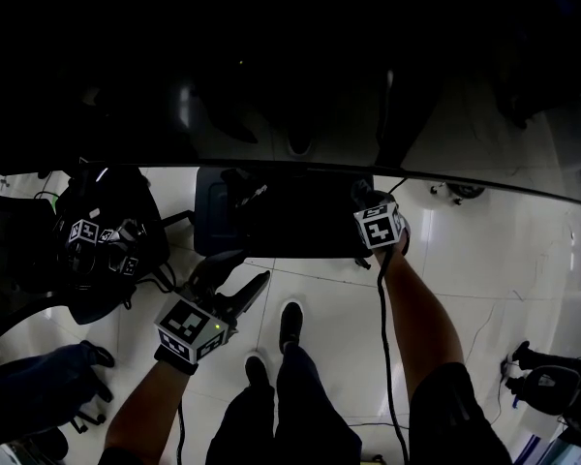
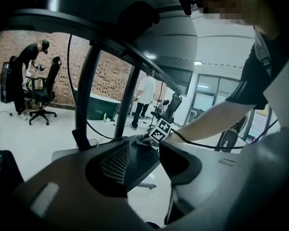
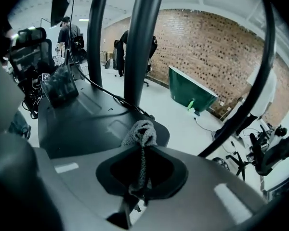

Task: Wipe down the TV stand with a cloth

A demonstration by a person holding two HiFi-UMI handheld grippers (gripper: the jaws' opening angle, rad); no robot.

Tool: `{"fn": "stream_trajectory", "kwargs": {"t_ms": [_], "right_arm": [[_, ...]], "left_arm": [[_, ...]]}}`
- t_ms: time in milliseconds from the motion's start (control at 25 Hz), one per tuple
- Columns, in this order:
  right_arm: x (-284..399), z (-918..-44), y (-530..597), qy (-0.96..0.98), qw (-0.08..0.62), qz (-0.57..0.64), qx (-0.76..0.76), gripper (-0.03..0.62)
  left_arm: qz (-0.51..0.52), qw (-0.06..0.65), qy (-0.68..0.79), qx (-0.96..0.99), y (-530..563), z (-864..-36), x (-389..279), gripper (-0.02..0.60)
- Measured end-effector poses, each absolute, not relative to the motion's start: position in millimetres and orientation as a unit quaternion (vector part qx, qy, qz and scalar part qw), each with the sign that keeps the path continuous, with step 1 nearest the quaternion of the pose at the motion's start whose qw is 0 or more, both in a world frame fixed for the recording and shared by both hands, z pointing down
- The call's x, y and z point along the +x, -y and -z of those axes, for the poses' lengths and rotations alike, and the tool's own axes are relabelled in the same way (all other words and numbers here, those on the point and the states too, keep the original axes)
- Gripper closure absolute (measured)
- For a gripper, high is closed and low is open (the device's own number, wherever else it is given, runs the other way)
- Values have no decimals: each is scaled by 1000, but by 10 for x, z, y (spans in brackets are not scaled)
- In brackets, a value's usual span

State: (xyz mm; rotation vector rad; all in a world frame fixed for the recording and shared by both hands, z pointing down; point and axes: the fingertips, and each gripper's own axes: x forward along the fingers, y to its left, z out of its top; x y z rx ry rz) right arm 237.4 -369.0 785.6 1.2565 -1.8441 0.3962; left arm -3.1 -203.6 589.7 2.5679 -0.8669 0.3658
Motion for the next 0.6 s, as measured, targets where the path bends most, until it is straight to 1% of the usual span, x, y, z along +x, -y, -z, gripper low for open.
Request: {"fn": "stream_trajectory", "kwargs": {"t_ms": [120,200,320,480,600], "right_arm": [[2040,-7649,3682,762,382,-161,498,566],[1585,-7552,3627,789,360,-156,472,567],[854,-7555,3481,821,345,-156,427,567],[189,-7715,3331,837,346,-168,389,566],[47,-7881,3253,835,367,-168,374,567]], "left_arm": [[-130,200,312,920,2000,-5876,-74,364],[-132,201,315,918,1979,-5881,-132,364],[-132,201,320,916,1950,-5877,-192,364],[-133,201,323,915,1906,-5874,-246,364],[-133,203,327,913,1892,-5892,-296,364]]}}
